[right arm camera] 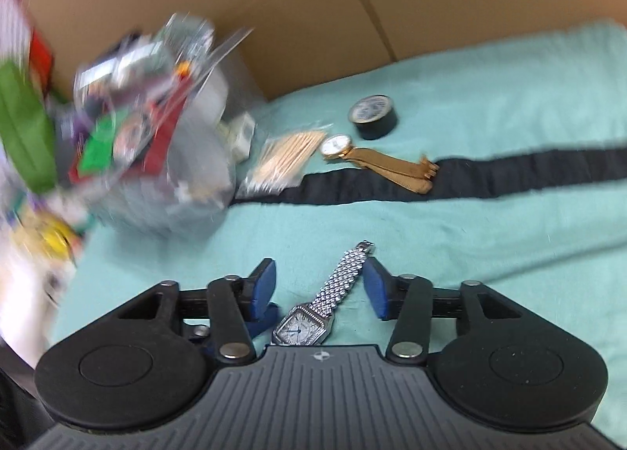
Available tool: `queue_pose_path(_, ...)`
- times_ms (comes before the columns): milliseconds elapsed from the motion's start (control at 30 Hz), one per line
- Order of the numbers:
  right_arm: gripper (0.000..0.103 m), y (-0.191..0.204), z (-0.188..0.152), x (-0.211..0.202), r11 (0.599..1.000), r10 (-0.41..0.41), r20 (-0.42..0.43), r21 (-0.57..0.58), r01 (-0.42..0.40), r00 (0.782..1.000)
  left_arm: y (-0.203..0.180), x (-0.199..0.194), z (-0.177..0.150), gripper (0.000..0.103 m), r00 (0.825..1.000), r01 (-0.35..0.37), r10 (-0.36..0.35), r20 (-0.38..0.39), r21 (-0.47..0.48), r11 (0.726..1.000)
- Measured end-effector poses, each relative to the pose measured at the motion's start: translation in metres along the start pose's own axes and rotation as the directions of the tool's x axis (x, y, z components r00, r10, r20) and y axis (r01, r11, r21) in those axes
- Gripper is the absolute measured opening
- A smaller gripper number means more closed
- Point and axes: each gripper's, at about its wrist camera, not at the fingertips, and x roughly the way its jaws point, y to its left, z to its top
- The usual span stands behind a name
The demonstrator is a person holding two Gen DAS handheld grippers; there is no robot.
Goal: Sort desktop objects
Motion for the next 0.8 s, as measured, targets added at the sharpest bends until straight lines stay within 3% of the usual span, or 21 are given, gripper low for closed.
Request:
queue_pose_path(100,0.057,0.021,-0.009,0.004,0.983,-0.087,0.009,-0.164,0.087,0.996,-0.002,0.000,-0.002,0.038,1.000,-0.004,0.004,-0.004,-0.017,1.000)
queue_pose_path(167,0.047,0.021,-0.011,0.005,0.975,-0.108,0.029,-0.192,0.112,0.994,0.000,0.000,-0.002,0.038,1.000,0.001,-0.002,-0.005,-0.044,0.999)
queue_pose_path(233,0.029,0.020,-0.013,0.006,0.959,-0.149,0.061,-0.233,0.159,0.987,-0.003,-0.001,-0.002,0.035,1.000,-0.009,0.009,-0.003,-0.029,1.000)
queue_pose_path(333,0.029,0.016,-0.014,0.004,0.963,-0.131,0.073,-0.230,0.144,0.989,-0.010,-0.002,-0.002,0.025,0.999,-0.046,0.046,-0.001,-0.005,0.999)
queue_pose_path(600,0.026,0.014,-0.019,-0.006,0.976,-0.101,0.095,-0.183,0.117,0.990,-0.010,-0.007,-0.004,0.024,1.000,-0.028,0.028,0.008,-0.063,0.998)
queue_pose_path(800,0.023,0.001,-0.020,-0.027,0.991,-0.057,0.129,-0.113,0.072,0.990,-0.017,-0.015,0.000,0.024,0.999,-0.019,0.020,0.029,-0.038,0.999)
